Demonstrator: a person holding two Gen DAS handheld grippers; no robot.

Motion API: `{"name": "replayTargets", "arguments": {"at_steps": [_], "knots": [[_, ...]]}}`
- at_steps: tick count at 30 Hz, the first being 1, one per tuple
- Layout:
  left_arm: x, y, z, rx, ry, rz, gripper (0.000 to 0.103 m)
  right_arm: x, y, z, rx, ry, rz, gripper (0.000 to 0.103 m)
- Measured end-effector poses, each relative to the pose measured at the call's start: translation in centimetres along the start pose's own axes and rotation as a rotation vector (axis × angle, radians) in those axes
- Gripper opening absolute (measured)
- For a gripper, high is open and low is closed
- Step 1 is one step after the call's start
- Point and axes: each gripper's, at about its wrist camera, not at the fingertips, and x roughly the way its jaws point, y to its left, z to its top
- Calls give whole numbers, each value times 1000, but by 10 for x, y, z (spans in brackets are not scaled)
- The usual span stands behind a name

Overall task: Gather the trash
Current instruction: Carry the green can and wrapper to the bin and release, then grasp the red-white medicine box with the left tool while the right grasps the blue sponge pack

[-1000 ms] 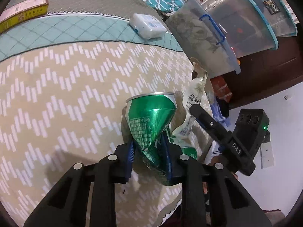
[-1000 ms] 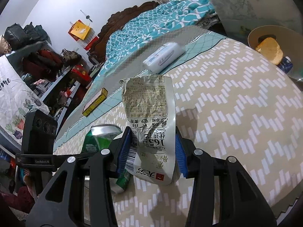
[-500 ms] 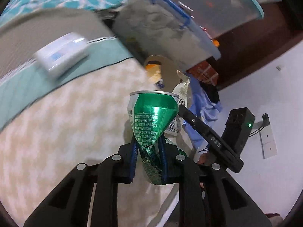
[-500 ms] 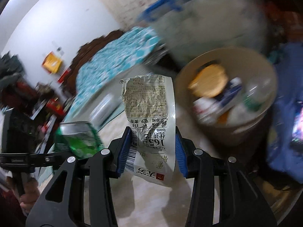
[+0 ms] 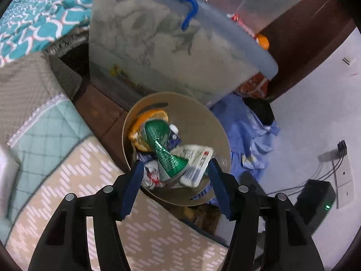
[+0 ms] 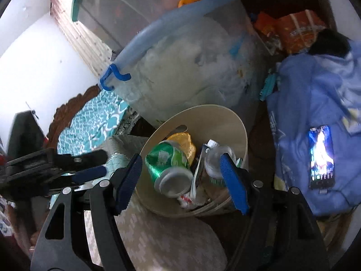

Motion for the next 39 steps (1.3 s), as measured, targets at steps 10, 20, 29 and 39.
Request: {"name": "replayTargets", "arguments": {"at_steps": [10, 20, 29, 39], "knots": [[-62, 71, -65, -28, -29, 77, 56, 7, 43, -22, -103, 73, 58, 71], [-224, 205, -175, -183, -191, 527, 71, 34, 117, -72, -206, 255, 203, 71], [-296, 312, -185, -114, -154, 780, 92, 48, 186, -123, -365, 355, 237, 72], [-257, 340, -188, -78, -72, 654, 95, 105, 244, -118, -380, 457, 251, 94]]}}
